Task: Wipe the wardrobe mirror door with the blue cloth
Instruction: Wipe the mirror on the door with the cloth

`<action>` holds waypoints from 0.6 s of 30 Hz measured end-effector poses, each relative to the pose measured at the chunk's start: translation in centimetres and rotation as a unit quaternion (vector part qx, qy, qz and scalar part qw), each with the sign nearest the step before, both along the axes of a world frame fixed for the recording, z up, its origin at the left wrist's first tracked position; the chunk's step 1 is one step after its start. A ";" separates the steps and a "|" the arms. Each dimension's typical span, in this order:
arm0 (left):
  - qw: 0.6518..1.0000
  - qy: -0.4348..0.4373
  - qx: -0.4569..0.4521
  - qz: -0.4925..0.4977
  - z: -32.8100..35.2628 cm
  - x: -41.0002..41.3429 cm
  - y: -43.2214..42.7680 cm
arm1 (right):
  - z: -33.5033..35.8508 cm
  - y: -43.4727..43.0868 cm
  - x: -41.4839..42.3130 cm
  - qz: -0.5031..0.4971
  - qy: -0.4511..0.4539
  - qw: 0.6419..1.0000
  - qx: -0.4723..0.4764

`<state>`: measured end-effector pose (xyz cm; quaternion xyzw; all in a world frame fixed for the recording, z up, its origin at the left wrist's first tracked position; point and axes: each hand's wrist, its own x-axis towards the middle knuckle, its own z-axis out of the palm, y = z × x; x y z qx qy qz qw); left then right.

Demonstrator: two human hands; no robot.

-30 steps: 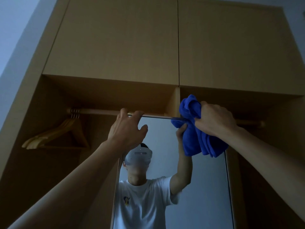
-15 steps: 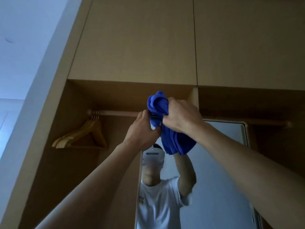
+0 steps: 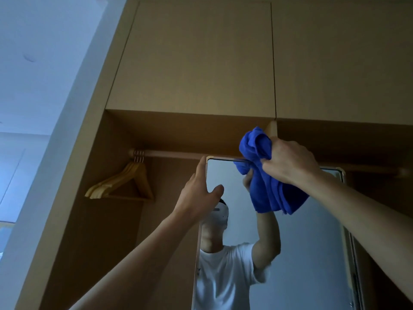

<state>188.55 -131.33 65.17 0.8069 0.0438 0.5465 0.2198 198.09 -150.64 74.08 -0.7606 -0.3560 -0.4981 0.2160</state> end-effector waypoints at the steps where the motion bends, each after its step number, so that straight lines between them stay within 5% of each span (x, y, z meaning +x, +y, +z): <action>1: 1.000 -0.010 -0.013 -0.013 -0.3 0.0 -0.1 | 0.0 0.2 -0.1 -0.003 -0.001 1.000 -0.001; 18: 0.998 0.005 -0.065 -0.025 -4.0 -0.1 -0.1 | -0.9 8.4 -5.4 0.098 -0.140 0.982 -0.075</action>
